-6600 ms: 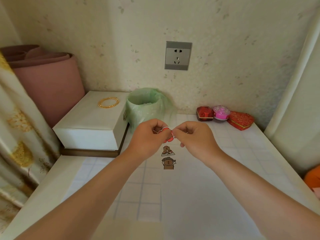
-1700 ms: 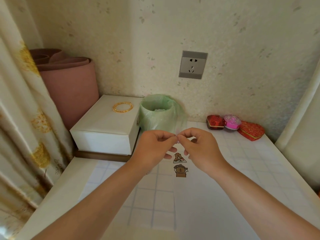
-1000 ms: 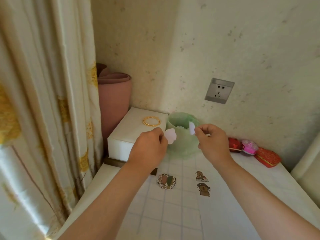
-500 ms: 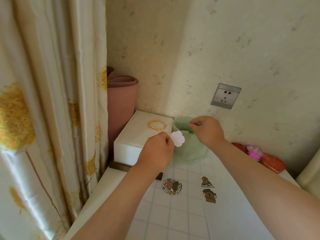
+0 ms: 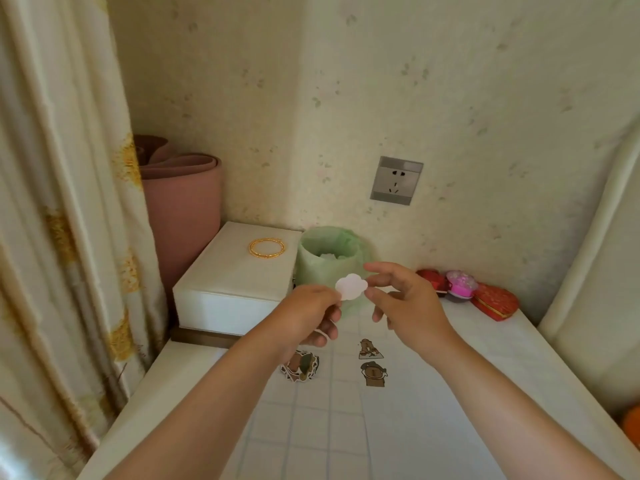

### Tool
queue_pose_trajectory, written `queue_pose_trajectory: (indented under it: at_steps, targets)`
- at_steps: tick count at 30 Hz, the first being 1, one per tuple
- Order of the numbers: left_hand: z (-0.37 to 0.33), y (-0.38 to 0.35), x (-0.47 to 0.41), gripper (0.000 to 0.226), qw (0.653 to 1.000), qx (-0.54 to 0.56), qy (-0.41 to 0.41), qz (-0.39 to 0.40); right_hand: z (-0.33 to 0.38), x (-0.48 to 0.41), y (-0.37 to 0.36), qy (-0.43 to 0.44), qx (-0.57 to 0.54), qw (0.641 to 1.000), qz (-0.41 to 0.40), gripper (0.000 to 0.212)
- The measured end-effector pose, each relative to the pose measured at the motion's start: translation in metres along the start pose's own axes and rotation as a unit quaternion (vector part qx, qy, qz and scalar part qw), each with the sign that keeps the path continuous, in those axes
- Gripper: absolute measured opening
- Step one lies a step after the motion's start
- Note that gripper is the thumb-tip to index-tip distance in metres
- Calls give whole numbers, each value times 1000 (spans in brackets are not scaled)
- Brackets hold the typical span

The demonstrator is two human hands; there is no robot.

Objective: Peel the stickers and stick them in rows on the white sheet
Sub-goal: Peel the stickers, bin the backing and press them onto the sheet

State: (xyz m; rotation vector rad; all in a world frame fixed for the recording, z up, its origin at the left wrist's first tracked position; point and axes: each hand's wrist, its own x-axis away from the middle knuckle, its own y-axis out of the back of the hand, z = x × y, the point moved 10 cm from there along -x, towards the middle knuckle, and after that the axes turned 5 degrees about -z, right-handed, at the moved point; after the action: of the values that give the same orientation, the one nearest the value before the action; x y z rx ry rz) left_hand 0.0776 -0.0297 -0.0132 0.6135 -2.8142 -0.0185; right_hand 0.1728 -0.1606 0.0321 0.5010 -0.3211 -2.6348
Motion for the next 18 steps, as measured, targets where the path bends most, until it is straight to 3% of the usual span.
queue_pose_trajectory:
  at_steps: [4,12,18]
  targets:
    - [16,-22,-2,19,995,38,61,65,-10,-1,15,12,40,999,4,14]
    - [37,-47,-8,20,981,80,131,120,-23,-2,23,39,103,993,52,13]
    - [47,-63,-8,27,962,129,195,141,-50,0,28,-36,97,989,105,8]
